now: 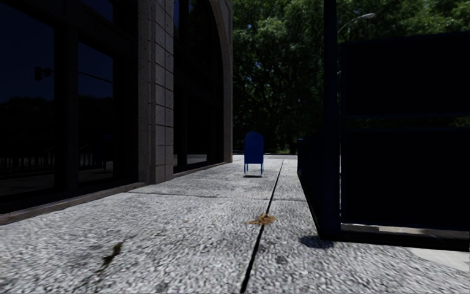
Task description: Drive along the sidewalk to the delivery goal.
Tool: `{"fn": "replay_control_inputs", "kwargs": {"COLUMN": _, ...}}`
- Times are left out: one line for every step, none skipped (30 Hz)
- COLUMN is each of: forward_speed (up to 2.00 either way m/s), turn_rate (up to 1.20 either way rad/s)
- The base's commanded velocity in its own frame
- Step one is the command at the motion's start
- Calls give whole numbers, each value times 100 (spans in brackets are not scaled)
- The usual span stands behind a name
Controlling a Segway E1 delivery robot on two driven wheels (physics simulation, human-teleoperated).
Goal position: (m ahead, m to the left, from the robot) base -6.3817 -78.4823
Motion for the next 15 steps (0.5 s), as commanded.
{"fn": "replay_control_inputs", "kwargs": {"forward_speed": 101, "turn_rate": 88}}
{"fn": "replay_control_inputs", "kwargs": {"forward_speed": 101, "turn_rate": 75}}
{"fn": "replay_control_inputs", "kwargs": {"forward_speed": 101, "turn_rate": 75}}
{"fn": "replay_control_inputs", "kwargs": {"forward_speed": 101, "turn_rate": 8}}
{"fn": "replay_control_inputs", "kwargs": {"forward_speed": 101, "turn_rate": 0}}
{"fn": "replay_control_inputs", "kwargs": {"forward_speed": 102, "turn_rate": 0}}
{"fn": "replay_control_inputs", "kwargs": {"forward_speed": 102, "turn_rate": 0}}
{"fn": "replay_control_inputs", "kwargs": {"forward_speed": 102, "turn_rate": 0}}
{"fn": "replay_control_inputs", "kwargs": {"forward_speed": 102, "turn_rate": 0}}
{"fn": "replay_control_inputs", "kwargs": {"forward_speed": 102, "turn_rate": 0}}
{"fn": "replay_control_inputs", "kwargs": {"forward_speed": 102, "turn_rate": 0}}
{"fn": "replay_control_inputs", "kwargs": {"forward_speed": 102, "turn_rate": 0}}
{"fn": "replay_control_inputs", "kwargs": {"forward_speed": 109, "turn_rate": 0}}
{"fn": "replay_control_inputs", "kwargs": {"forward_speed": 182, "turn_rate": 0}}
{"fn": "replay_control_inputs", "kwargs": {"forward_speed": 200, "turn_rate": 0}}
